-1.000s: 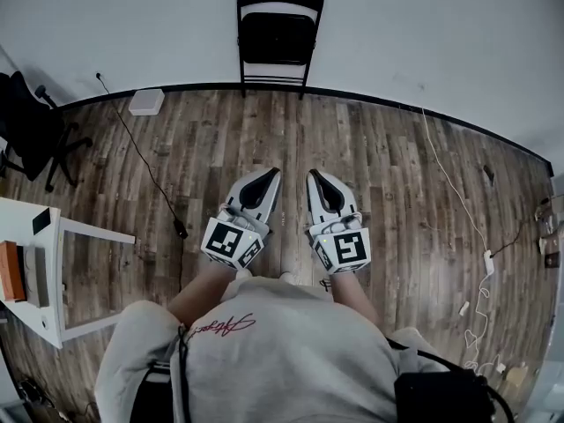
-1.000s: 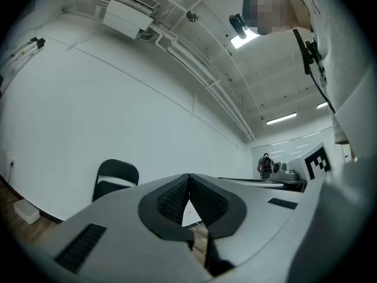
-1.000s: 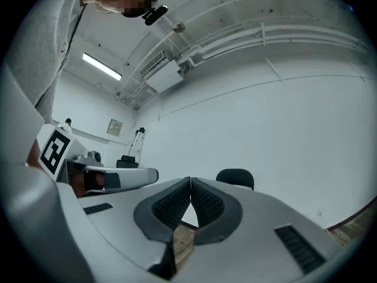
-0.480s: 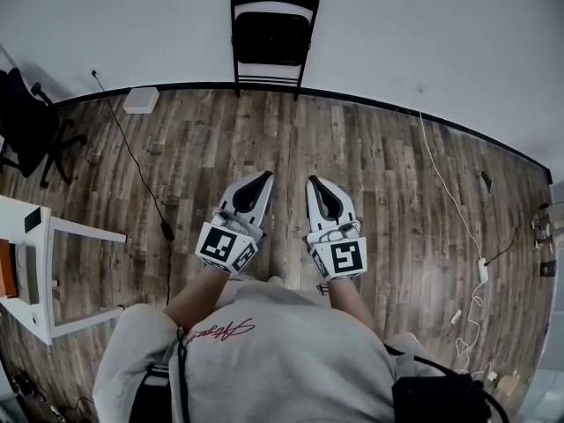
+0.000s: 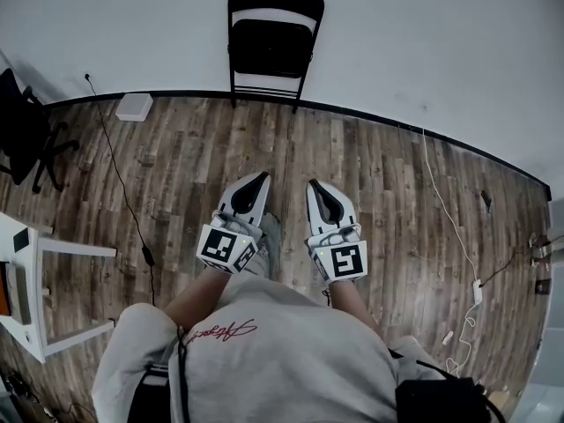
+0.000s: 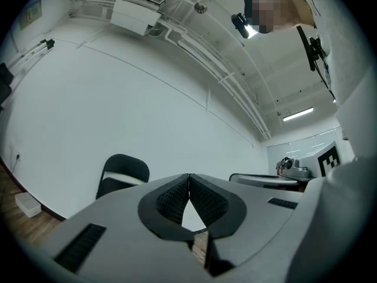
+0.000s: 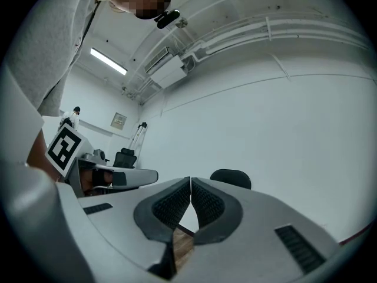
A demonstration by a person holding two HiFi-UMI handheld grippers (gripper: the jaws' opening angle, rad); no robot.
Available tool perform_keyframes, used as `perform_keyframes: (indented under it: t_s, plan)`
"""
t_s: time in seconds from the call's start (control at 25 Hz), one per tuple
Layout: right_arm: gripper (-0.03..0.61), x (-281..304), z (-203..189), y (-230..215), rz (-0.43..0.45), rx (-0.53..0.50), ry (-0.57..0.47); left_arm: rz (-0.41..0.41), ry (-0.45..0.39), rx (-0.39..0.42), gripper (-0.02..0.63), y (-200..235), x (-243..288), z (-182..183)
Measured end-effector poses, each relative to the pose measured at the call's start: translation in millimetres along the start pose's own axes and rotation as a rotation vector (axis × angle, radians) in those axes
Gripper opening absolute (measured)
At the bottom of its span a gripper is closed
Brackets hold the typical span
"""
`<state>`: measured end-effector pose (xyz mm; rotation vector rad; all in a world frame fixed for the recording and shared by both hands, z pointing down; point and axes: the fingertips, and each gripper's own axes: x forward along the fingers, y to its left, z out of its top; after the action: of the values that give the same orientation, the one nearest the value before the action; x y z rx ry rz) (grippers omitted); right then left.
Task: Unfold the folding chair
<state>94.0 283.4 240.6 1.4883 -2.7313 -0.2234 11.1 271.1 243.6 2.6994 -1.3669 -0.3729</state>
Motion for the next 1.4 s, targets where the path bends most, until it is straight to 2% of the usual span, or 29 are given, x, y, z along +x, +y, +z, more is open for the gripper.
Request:
perform_keyframes:
  t_s: [0.16, 0.36, 0.56, 0.72, 0.92, 1.2, 1.24, 1.28, 1.36, 1.4]
  plan:
    - [0.017, 75.4, -20.9, -49.9, -0.026, -0.009, -0.007, -0.037, 0.004, 0.01, 0.015, 54.6, 75.7, -13.5]
    - [0.017, 212.6, -44.5, -117.1, -0.042, -0.013, 0.012, -0.084, 0.043, 0.04, 0.015, 146.7, 190.5, -15.1]
    - [0.017, 321.7, -30.7, -172.3, -0.091, -0.039, 0.001, -0.125, 0.036, 0.093, 0.015, 222.3, 282.9, 7.1]
    - [0.017, 364.0, -25.4, -204.1, -0.105, -0.044, 0.01, -0.095, 0.029, 0.059, 0.015, 252.6, 327.3, 11.6]
    - [0.017, 403.6, -45.5, -240.6, -0.119, -0.061, 0.061, -0.076, 0.054, 0.098, 0.015, 282.0, 375.0, 4.3]
    - [0.017, 445.2, -71.2, -287.4, -0.143, -0.05, 0.118, -0.144, 0.135, 0.18, 0.018, 314.2, 430.4, -11.5]
    - [0.017, 450.6, -75.9, -293.6, -0.144, -0.045, 0.126, -0.142, 0.152, 0.193, 0.028, 318.9, 438.5, -16.4]
    - [0.017, 457.2, -81.8, -301.1, -0.149, -0.044, 0.136, -0.149, 0.168, 0.198, 0.075, 323.2, 448.0, -21.3]
    - [0.017, 476.1, -98.6, -322.1, -0.172, -0.042, 0.16, -0.2, 0.218, 0.191, 0.237, 334.2, 472.3, -34.6]
    - [0.021, 487.1, -109.6, -335.4, -0.188, -0.032, 0.169, -0.234, 0.259, 0.205, 0.28, 343.6, 486.2, -45.0]
